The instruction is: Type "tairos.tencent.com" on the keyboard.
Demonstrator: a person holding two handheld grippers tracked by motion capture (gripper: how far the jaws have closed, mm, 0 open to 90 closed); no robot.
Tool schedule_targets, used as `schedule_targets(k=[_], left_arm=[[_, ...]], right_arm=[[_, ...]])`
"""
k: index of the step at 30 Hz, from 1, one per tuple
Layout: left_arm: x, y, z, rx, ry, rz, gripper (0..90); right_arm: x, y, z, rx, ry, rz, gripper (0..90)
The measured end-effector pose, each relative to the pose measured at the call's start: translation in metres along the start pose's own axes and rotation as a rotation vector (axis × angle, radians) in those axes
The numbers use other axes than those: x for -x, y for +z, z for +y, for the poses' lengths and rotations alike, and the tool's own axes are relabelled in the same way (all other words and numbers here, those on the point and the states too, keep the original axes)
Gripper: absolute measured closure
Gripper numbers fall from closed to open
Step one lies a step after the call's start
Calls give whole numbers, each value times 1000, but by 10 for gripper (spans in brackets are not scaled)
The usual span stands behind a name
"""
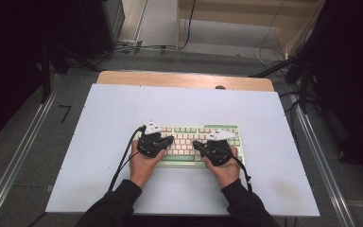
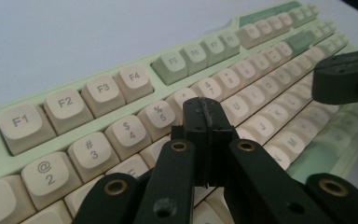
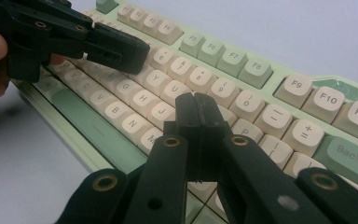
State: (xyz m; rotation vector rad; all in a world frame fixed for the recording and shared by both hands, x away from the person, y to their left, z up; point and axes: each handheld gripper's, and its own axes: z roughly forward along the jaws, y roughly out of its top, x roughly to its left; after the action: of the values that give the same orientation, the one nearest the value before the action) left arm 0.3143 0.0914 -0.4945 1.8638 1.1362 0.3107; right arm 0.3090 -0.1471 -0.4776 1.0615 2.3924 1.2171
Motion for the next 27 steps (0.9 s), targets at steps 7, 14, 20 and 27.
schedule_targets(k=[7,14,20,27], left_arm=[[-1,-5,2,18,-7,-9,900],[-4,-10,3,27,-10,-11,900],[-6,-15,3,34,-13,-6,900],[-14,-23,-1,34,-19,9,900]], right_arm=[[0,0,0,-2,-2,-1,878],[0,0,0,0,-3,1,878],[-1,0,0,-2,-3,2,878],[-1,0,0,-1,-3,3,878]])
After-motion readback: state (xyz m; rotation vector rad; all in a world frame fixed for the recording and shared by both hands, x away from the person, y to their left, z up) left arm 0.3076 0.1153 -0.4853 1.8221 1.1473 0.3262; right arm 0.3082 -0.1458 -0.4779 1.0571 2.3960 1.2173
